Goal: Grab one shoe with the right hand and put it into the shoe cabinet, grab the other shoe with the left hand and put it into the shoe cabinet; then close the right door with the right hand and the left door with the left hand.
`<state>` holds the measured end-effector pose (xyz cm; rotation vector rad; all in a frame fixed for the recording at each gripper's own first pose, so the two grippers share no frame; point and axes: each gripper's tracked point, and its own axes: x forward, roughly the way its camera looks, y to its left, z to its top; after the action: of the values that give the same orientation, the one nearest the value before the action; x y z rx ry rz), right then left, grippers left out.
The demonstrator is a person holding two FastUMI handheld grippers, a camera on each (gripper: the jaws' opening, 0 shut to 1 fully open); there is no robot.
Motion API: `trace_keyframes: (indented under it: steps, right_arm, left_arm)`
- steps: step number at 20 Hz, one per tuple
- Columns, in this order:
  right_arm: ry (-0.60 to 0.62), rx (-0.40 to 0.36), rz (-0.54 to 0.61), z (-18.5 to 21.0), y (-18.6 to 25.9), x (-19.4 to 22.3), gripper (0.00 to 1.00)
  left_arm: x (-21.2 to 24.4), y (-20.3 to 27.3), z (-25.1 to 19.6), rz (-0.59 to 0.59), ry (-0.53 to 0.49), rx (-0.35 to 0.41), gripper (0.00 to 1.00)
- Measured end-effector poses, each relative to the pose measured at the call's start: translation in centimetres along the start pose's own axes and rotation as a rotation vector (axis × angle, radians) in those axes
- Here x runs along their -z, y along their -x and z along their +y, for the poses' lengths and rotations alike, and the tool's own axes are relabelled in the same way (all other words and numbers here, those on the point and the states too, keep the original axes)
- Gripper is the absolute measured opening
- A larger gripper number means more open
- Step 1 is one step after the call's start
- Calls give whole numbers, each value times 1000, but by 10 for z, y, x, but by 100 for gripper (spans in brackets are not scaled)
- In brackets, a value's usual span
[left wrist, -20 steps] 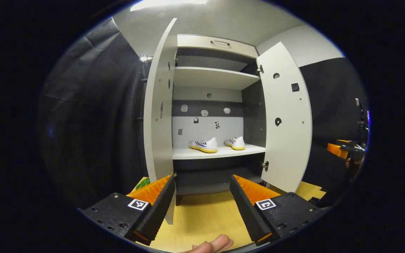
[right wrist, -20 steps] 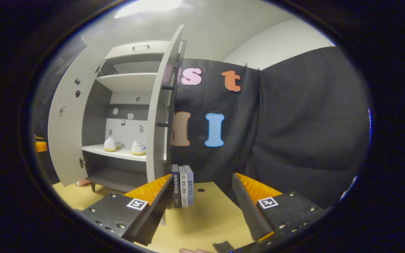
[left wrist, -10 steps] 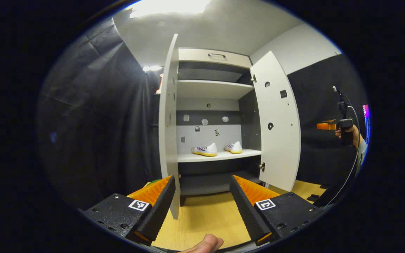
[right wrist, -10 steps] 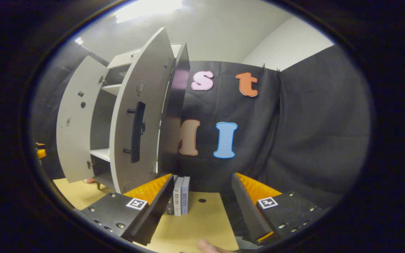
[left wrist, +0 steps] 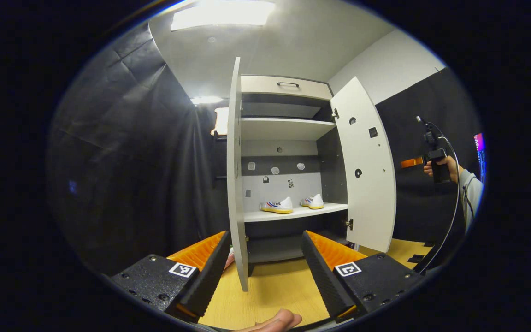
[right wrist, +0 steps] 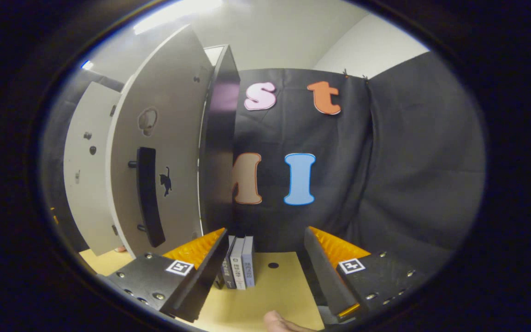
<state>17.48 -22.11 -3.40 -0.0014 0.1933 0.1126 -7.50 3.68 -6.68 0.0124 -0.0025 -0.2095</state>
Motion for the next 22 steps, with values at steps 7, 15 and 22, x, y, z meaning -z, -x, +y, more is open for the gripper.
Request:
trace_keyframes:
  steps: [7, 15, 22]
  right_arm:
    - [-24, -53, -33, 52, -2, -29, 99]
    - [-39, 2, -57, 84, 0, -42, 83]
    - [13, 40, -77, 100, 5, -47, 78]
  left_arm:
    - [11, -2, 31, 25, 7, -72, 94]
    - [13, 6, 43, 15, 9, -91, 94]
    - [19, 6, 47, 27, 31, -109, 94]
